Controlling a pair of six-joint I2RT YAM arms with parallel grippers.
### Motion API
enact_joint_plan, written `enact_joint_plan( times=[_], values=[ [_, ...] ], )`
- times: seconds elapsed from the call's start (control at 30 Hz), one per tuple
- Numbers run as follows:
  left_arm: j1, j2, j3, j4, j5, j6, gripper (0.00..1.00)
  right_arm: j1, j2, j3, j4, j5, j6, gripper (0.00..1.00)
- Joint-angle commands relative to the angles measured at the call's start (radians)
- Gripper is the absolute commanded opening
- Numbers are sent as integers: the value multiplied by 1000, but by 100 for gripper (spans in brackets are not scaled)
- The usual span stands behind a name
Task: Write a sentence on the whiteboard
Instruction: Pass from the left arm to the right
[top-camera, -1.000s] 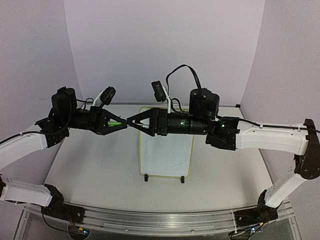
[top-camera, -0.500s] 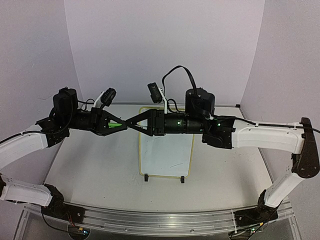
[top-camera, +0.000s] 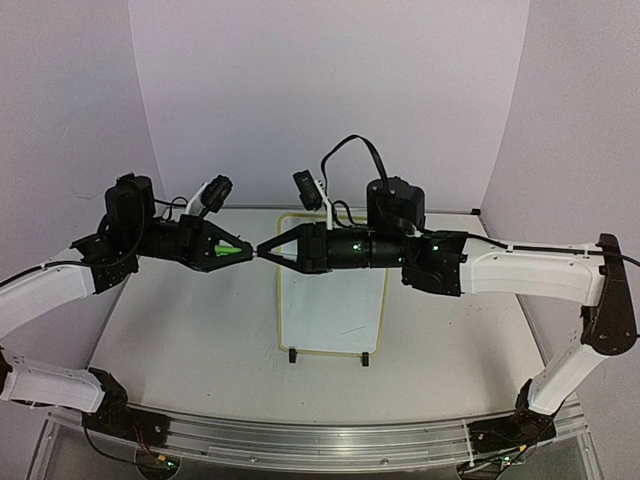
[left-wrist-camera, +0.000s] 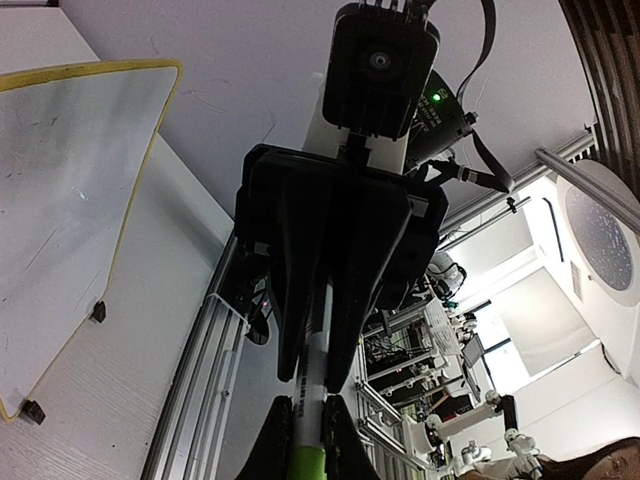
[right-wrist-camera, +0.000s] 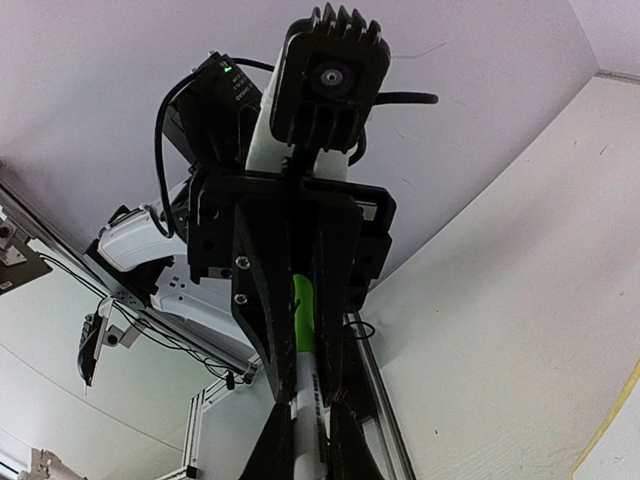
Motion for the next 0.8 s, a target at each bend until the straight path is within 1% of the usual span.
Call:
enact_joint_plan(
  times=[0.0, 0.07, 0.13, 0.17, 0.33, 0.43, 0.5, 0.67, 0.77],
  values=[
    [-14, 18, 28, -5, -29, 16, 0, 23, 19, 66, 87, -32, 12, 4],
    [-14, 17, 28, -4, -30, 16, 0, 23, 19, 65, 87, -31, 15, 0],
    [-14, 16, 31, -4, -29, 22, 1, 23, 12, 57, 88, -16, 17, 0],
    [-14, 14, 32, -6, -30, 25, 5, 23, 6, 49, 90, -3, 16, 0],
    [-14, -5, 52, -65, -39, 76, 50, 23, -51, -6, 103, 86, 6, 0],
    [-13, -22, 63, -108, -51, 106, 67, 23, -76, -29, 111, 104, 5, 0],
    [-13, -34, 65, -113, -56, 112, 73, 23, -84, -36, 111, 104, 4, 0],
    [-12, -55, 66, -88, -64, 105, 83, 22, -101, -57, 111, 112, 7, 0],
    [-11, -68, 66, -84, -71, 106, 84, 22, -112, -66, 111, 115, 7, 0]
  ],
)
